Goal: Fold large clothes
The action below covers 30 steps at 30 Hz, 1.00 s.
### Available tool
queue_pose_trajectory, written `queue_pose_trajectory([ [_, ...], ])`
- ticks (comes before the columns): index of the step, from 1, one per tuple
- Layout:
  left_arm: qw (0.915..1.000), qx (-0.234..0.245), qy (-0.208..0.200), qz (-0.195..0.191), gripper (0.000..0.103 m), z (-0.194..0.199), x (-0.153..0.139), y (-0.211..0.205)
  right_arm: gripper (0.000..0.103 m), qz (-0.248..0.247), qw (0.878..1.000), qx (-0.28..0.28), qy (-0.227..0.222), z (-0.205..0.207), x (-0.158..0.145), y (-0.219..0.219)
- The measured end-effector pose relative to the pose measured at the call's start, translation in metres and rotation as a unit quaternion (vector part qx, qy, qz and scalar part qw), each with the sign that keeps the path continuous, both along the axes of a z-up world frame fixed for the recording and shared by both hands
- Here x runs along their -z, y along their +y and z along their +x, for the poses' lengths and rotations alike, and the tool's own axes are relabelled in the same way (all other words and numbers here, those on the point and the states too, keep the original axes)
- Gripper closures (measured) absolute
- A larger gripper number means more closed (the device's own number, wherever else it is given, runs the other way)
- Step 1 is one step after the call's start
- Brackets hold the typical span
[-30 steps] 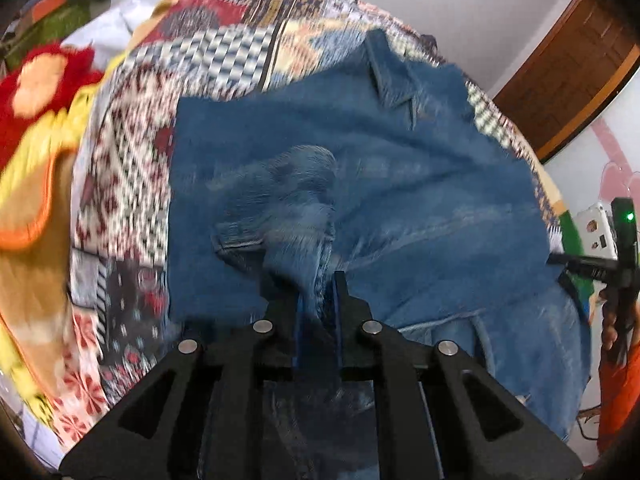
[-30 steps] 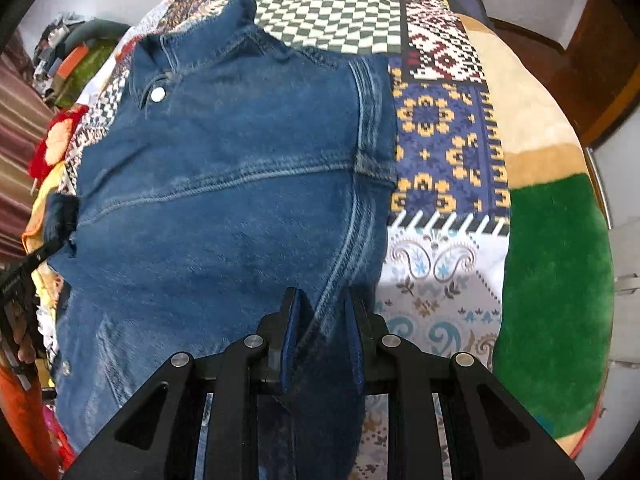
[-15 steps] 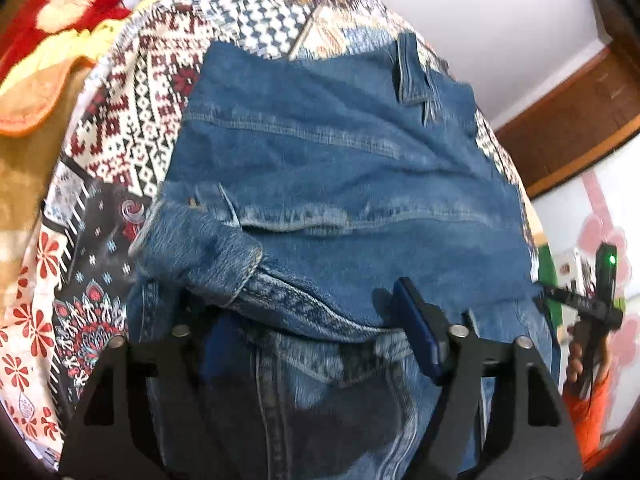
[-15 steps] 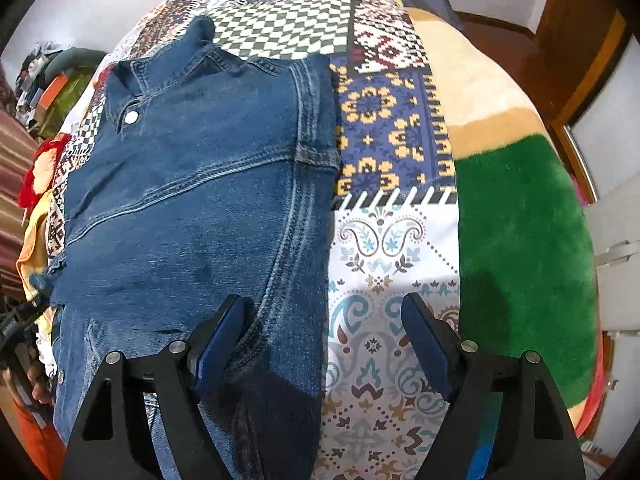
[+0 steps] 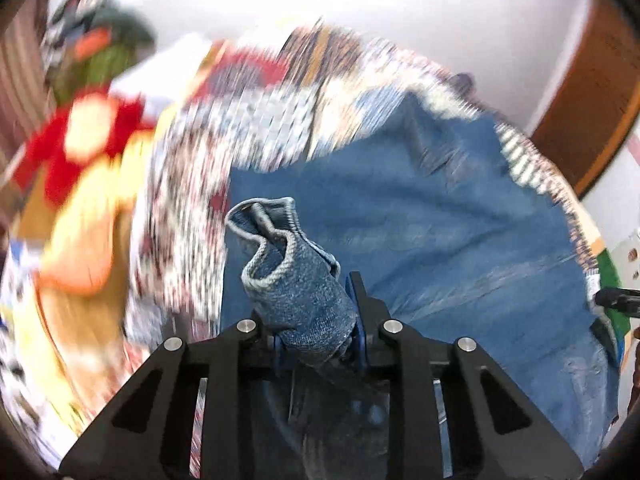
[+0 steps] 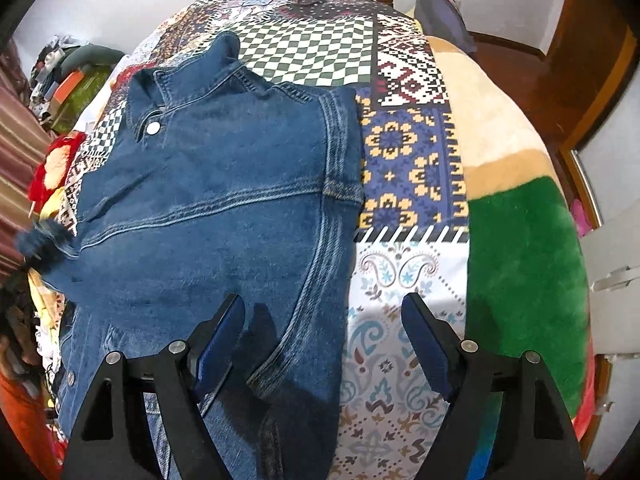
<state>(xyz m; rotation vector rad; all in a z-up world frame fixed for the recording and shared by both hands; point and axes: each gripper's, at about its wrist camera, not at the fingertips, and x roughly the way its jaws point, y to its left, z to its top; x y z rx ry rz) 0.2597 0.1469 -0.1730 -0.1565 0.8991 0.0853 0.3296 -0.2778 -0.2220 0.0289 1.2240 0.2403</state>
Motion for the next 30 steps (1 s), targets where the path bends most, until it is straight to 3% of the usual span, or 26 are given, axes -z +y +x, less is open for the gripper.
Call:
queue_pose_trajectory([
  [4, 0.9964, 0.049, -0.067, 0.016, 0.078, 0.033, -0.06, -0.021, 0.024, -0.006, 1.0, -0.001, -0.011, 0.005, -0.007, 0.001],
  [9, 0.9849, 0.089, -0.148, 0.011, 0.078, 0.046, -0.125, -0.043, 0.024, -0.018, 1.0, -0.005, -0.025, 0.009, -0.016, 0.007],
  [14, 0.9778, 0.092, -0.187, 0.026, 0.078, 0.047, -0.141, -0.037, 0.024, -0.038, 0.998, -0.019, -0.042, 0.014, -0.023, 0.021],
  [17, 0.9838, 0.079, -0.159, 0.022, 0.078, 0.05, -0.118, -0.02, 0.024, -0.039, 0.998, -0.029, -0.035, 0.017, -0.018, 0.029],
  [22, 0.9975, 0.051, -0.047, -0.012, 0.078, 0.054, -0.041, 0.021, 0.023, -0.039, 0.998, -0.043, 0.0, 0.022, 0.008, 0.041],
  [24, 0.9989, 0.044, -0.004, -0.018, 0.077, 0.05, -0.009, 0.034, 0.014, -0.039, 0.999, -0.037, -0.003, 0.022, 0.01, 0.038],
  [28, 0.9971, 0.035, 0.053, -0.043, 0.073, 0.033, 0.044, 0.049, 0.013, -0.023, 0.999, -0.031, 0.012, 0.024, 0.014, 0.031],
  [30, 0.9962, 0.029, 0.072, -0.041, 0.064, 0.024, 0.063, 0.05, 0.012, -0.02, 0.999, -0.03, 0.016, 0.025, 0.016, 0.03],
])
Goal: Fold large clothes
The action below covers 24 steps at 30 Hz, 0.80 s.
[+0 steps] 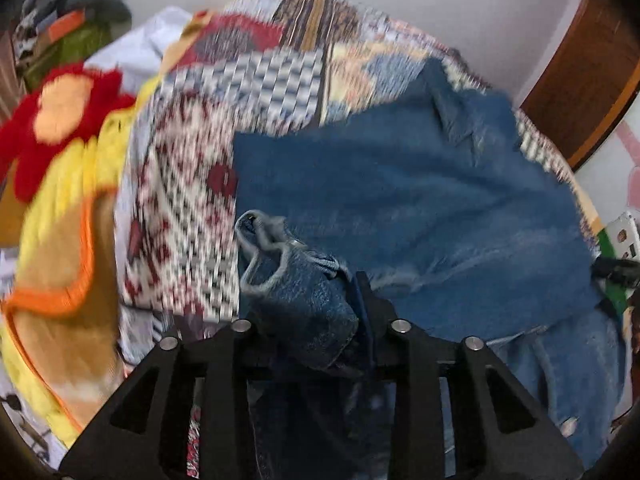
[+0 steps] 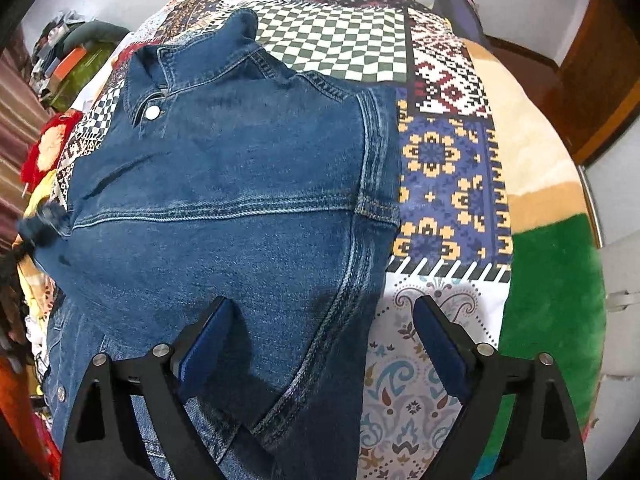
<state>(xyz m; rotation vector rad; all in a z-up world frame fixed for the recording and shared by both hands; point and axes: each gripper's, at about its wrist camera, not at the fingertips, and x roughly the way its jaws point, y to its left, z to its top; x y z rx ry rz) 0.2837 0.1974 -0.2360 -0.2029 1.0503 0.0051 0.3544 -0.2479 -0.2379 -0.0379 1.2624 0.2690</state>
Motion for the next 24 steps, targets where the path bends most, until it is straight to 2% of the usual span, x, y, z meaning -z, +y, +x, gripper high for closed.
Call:
queue_pose_trajectory([
  [3, 0.9996, -0.012, 0.021, 0.015, 0.053, -0.011, 0.02, 0.0, 0.012, 0.0, 1.0, 0.001, -0.005, -0.003, 0.0, 0.001],
  [4, 0.9994, -0.015, 0.029, 0.01, 0.051, -0.013, 0.024, 0.003, 0.012, -0.003, 1.0, -0.001, -0.008, -0.005, 0.0, 0.002],
  [6, 0.999, -0.028, 0.034, -0.006, 0.039, -0.02, 0.031, 0.011, 0.012, -0.007, 1.0, -0.005, -0.011, -0.008, -0.001, 0.002],
  [8, 0.9987, -0.038, 0.03, -0.018, 0.034, -0.029, 0.028, 0.019, 0.012, -0.013, 1.0, -0.013, -0.013, -0.01, -0.002, 0.003],
  [12, 0.9985, -0.035, 0.029, -0.031, 0.032, -0.039, 0.011, 0.029, 0.012, -0.015, 0.999, -0.026, -0.03, -0.011, -0.014, 0.004],
  [16, 0.999, -0.043, 0.01, -0.002, 0.032, -0.031, -0.018, 0.036, 0.012, -0.01, 0.997, -0.035, -0.065, -0.005, -0.037, 0.005],
  [18, 0.9988, -0.048, -0.006, 0.0, 0.025, -0.021, -0.031, 0.044, 0.012, -0.009, 0.996, -0.037, -0.081, -0.001, -0.047, 0.006],
  [21, 0.9986, -0.052, -0.011, 0.002, 0.024, 0.001, -0.043, 0.051, 0.012, -0.007, 0.994, -0.041, -0.101, 0.011, -0.062, 0.007],
  [24, 0.9986, -0.051, -0.006, -0.005, 0.022, 0.028, -0.042, 0.057, 0.012, -0.008, 0.993, -0.038, -0.115, 0.027, -0.07, 0.004],
])
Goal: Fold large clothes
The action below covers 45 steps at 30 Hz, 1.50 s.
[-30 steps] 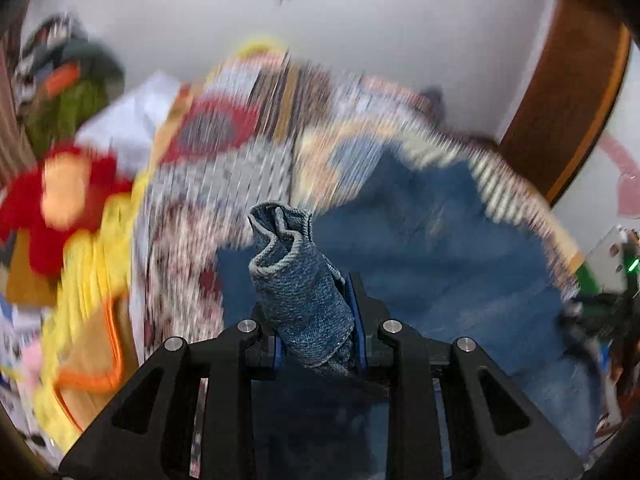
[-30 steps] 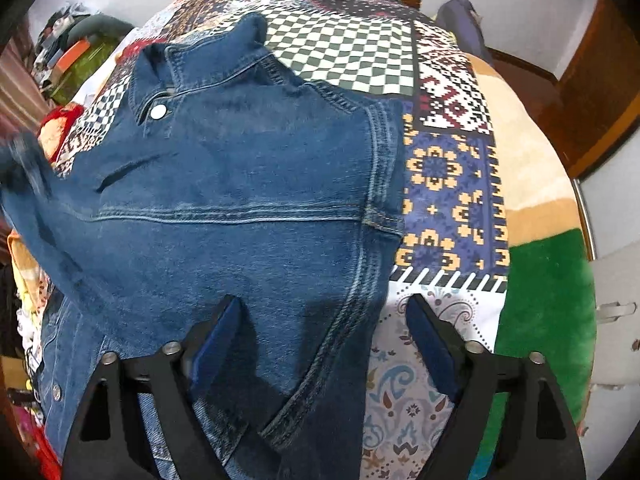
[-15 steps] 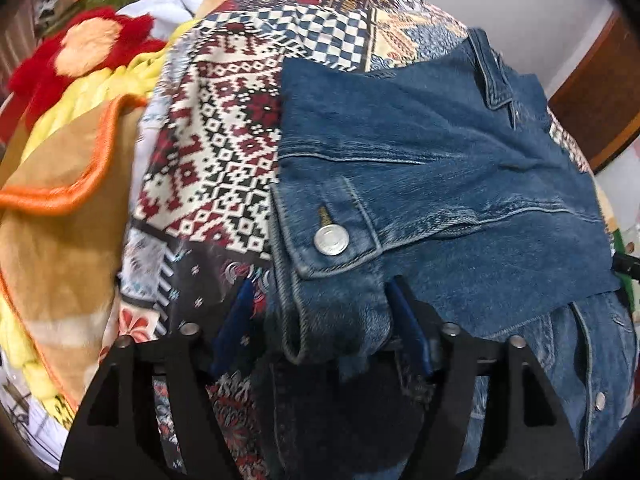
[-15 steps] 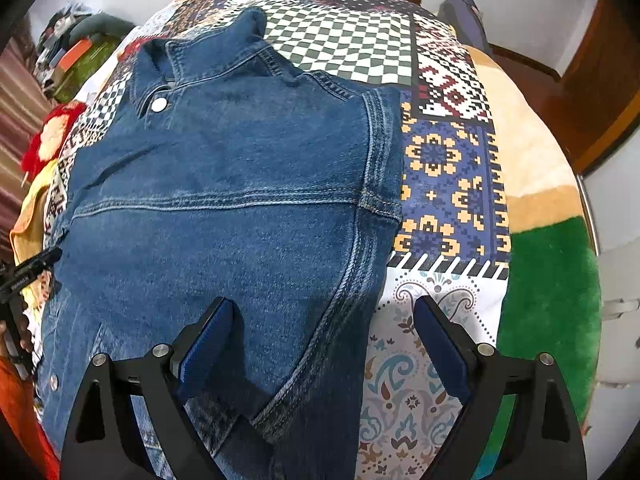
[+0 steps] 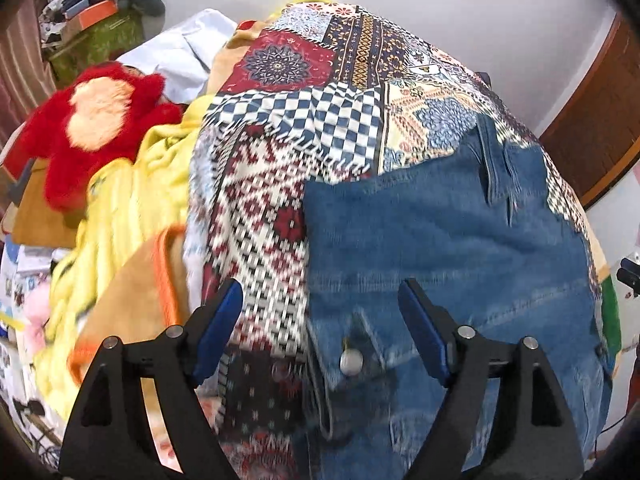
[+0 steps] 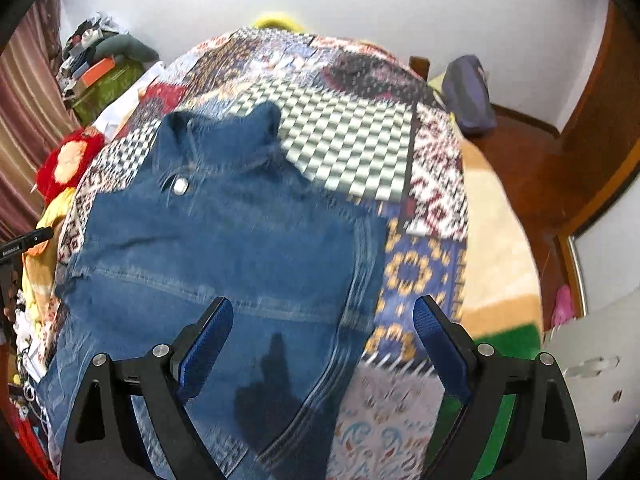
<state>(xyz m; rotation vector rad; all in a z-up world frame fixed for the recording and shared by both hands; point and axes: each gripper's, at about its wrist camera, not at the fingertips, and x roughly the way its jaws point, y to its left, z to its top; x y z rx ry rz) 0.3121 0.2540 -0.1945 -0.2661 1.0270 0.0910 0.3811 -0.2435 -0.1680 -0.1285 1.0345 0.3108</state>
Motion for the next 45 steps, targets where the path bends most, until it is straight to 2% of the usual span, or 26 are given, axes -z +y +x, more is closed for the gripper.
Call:
queue_pose_trajectory([
  [3, 0.9997, -0.006, 0.016, -0.017, 0.022, 0.028, 0.014, 0.005, 0.012, 0.01, 1.0, 0.01, 0.001, 0.021, 0.002, -0.005],
  [6, 0.999, -0.005, 0.027, -0.037, 0.022, 0.047, 0.033, 0.006, 0.012, 0.023, 0.999, 0.029, 0.02, 0.044, 0.017, -0.012],
  [9, 0.9984, -0.002, 0.043, -0.036, 0.022, 0.061, 0.05, 0.007, 0.012, 0.044, 0.996, 0.047, 0.057, 0.065, 0.04, -0.018],
  [13, 0.996, 0.004, 0.067, -0.059, 0.022, 0.079, 0.077, 0.01, 0.017, 0.075, 0.99, 0.055, 0.102, 0.084, 0.072, -0.022],
  [15, 0.9925, 0.021, 0.072, -0.097, 0.032, 0.086, 0.088, 0.012, 0.026, 0.089, 0.989, 0.052, 0.11, 0.087, 0.08, -0.021],
  [17, 0.9894, 0.028, 0.068, -0.125, 0.034, 0.091, 0.093, 0.013, 0.028, 0.106, 0.986, 0.056, 0.115, 0.091, 0.09, -0.02],
  [19, 0.9878, 0.033, 0.053, -0.142, 0.044, 0.093, 0.093, 0.012, 0.033, 0.121, 0.984, 0.067, 0.108, 0.092, 0.094, -0.02],
  [21, 0.9874, 0.024, 0.049, -0.149, 0.06, 0.094, 0.094, 0.012, 0.07, 0.125, 0.984, 0.074, 0.106, 0.094, 0.096, -0.02],
  [22, 0.9865, 0.022, 0.049, -0.155, 0.068, 0.095, 0.095, 0.013, 0.073, 0.121, 0.983, 0.079, 0.111, 0.095, 0.098, -0.02],
  [23, 0.9864, 0.019, 0.05, -0.156, 0.088, 0.095, 0.095, 0.013, 0.078, 0.124, 0.983, 0.079, 0.112, 0.096, 0.097, -0.021],
  [24, 0.9863, 0.014, 0.049, -0.157, 0.09, 0.095, 0.093, 0.014, 0.083, 0.125, 0.983, 0.076, 0.111, 0.096, 0.096, -0.021],
  [26, 0.9898, 0.008, 0.037, -0.138, 0.092, 0.093, 0.084, 0.015, 0.087, 0.118, 0.986, 0.065, 0.097, 0.095, 0.09, -0.018],
  [30, 0.9979, 0.013, 0.018, -0.061, 0.094, 0.094, 0.056, 0.004, 0.089, 0.094, 0.993, 0.044, 0.056, 0.104, 0.068, -0.005],
  [33, 0.9996, 0.008, -0.003, -0.027, 0.094, 0.096, 0.037, 0.001, 0.089, 0.081, 0.995, 0.038, 0.033, 0.121, 0.058, 0.009],
  [37, 0.9995, -0.013, -0.029, 0.003, 0.094, 0.096, 0.02, 0.007, 0.09, 0.069, 0.997, 0.031, 0.004, 0.149, 0.046, 0.029],
  [42, 0.9981, -0.018, -0.032, 0.05, 0.094, 0.113, 0.014, 0.009, 0.09, 0.045, 0.998, 0.016, -0.04, 0.179, 0.028, 0.053],
  [45, 0.9982, -0.026, -0.026, 0.047, 0.094, 0.121, 0.021, 0.017, 0.09, 0.028, 0.998, 0.01, -0.048, 0.193, 0.031, 0.064],
])
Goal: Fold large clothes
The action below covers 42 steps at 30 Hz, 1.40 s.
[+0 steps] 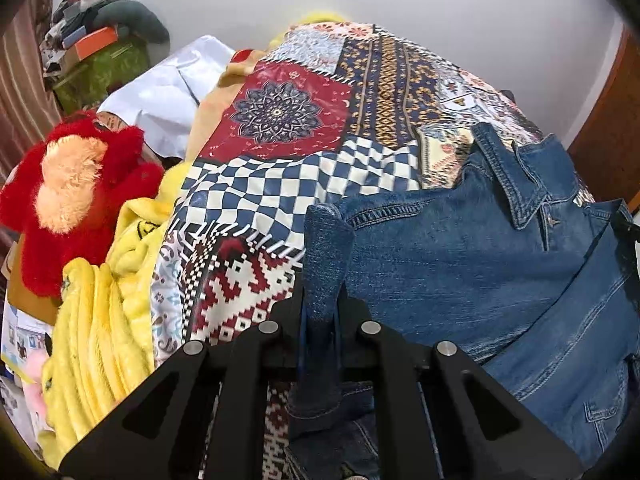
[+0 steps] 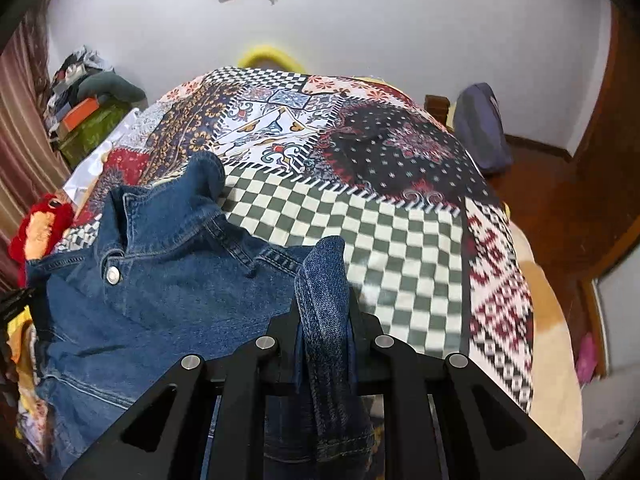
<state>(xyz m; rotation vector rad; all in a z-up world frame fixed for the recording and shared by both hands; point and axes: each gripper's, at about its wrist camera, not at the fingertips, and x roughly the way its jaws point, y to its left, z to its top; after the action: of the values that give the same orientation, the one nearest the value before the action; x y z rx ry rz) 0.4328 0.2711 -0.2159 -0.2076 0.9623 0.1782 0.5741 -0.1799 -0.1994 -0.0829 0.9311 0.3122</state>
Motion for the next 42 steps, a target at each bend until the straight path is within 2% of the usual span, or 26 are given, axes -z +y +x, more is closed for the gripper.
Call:
queue_pose_trajectory([
  [3, 0.9997, -0.005, 0.015, -0.017, 0.094, 0.01, 0.017, 0.006, 0.089, -0.022, 1.0, -0.002, 0.015, 0.013, 0.017, 0.004],
  [7, 0.9993, -0.003, 0.037, -0.01, 0.09, 0.019, 0.038, 0.004, 0.089, -0.047, 0.998, 0.001, 0.034, 0.018, 0.046, -0.003],
  [9, 0.9987, -0.013, 0.046, -0.019, 0.083, 0.024, 0.048, 0.007, 0.089, -0.037, 0.998, -0.001, 0.044, 0.021, 0.055, -0.008],
  [11, 0.9985, -0.017, 0.047, -0.023, 0.081, 0.024, 0.051, 0.009, 0.088, -0.009, 0.998, 0.005, 0.055, 0.022, 0.059, -0.018],
  [13, 0.9985, -0.016, 0.047, -0.022, 0.08, 0.024, 0.052, 0.009, 0.086, -0.005, 0.998, 0.01, 0.059, 0.022, 0.058, -0.022],
  [14, 0.9986, -0.015, 0.047, -0.018, 0.08, 0.024, 0.052, 0.008, 0.081, -0.013, 0.998, 0.012, 0.058, 0.022, 0.058, -0.023],
  [16, 0.9985, -0.013, 0.053, -0.009, 0.079, 0.023, 0.052, 0.006, 0.06, -0.053, 0.997, 0.017, 0.05, 0.019, 0.058, -0.021],
  [17, 0.9985, -0.01, 0.054, -0.006, 0.078, 0.023, 0.052, 0.005, 0.038, -0.076, 0.996, 0.023, 0.043, 0.017, 0.058, -0.02],
  [18, 0.9984, -0.004, 0.056, 0.002, 0.075, 0.022, 0.051, 0.002, 0.026, -0.098, 0.994, 0.029, 0.033, 0.013, 0.057, -0.02],
  [19, 0.9981, 0.001, 0.06, 0.009, 0.072, 0.022, 0.051, -0.003, 0.025, -0.109, 0.993, 0.031, 0.022, 0.009, 0.055, -0.021],
  [21, 0.9972, 0.016, 0.071, 0.016, 0.062, 0.018, 0.049, -0.01, 0.025, -0.089, 0.996, 0.021, 0.026, -0.001, 0.047, -0.024],
  [22, 0.9972, 0.018, 0.07, 0.019, 0.061, 0.017, 0.047, -0.013, 0.025, -0.082, 0.996, 0.019, 0.029, -0.005, 0.043, -0.026],
  [26, 0.9981, 0.016, 0.051, 0.031, 0.057, -0.001, 0.019, -0.023, 0.025, -0.058, 0.998, 0.01, 0.007, -0.033, 0.006, -0.026],
  [27, 0.9984, 0.013, 0.041, 0.036, 0.047, -0.006, 0.008, -0.026, 0.025, -0.052, 0.999, 0.007, 0.003, -0.038, -0.002, -0.025],
  [29, 0.9988, 0.014, 0.019, 0.044, 0.035, -0.016, -0.012, -0.034, 0.025, -0.033, 0.999, -0.005, -0.009, -0.056, -0.028, -0.022],
  [34, 0.9972, 0.027, -0.046, 0.053, 0.026, -0.053, -0.074, -0.055, 0.024, -0.005, 0.998, -0.029, -0.047, -0.102, -0.087, -0.01],
  [37, 0.9945, 0.033, -0.083, 0.055, 0.019, -0.078, -0.107, -0.07, 0.016, 0.008, 0.997, -0.039, -0.066, -0.135, -0.115, -0.006],
  [39, 0.9916, 0.037, -0.107, 0.062, 0.01, -0.1, -0.125, -0.08, 0.013, 0.016, 0.996, -0.048, -0.074, -0.155, -0.129, -0.005],
  [42, 0.9873, 0.059, -0.134, 0.062, 0.004, -0.13, -0.145, -0.096, 0.008, 0.026, 0.994, -0.058, -0.087, -0.189, -0.144, -0.005],
])
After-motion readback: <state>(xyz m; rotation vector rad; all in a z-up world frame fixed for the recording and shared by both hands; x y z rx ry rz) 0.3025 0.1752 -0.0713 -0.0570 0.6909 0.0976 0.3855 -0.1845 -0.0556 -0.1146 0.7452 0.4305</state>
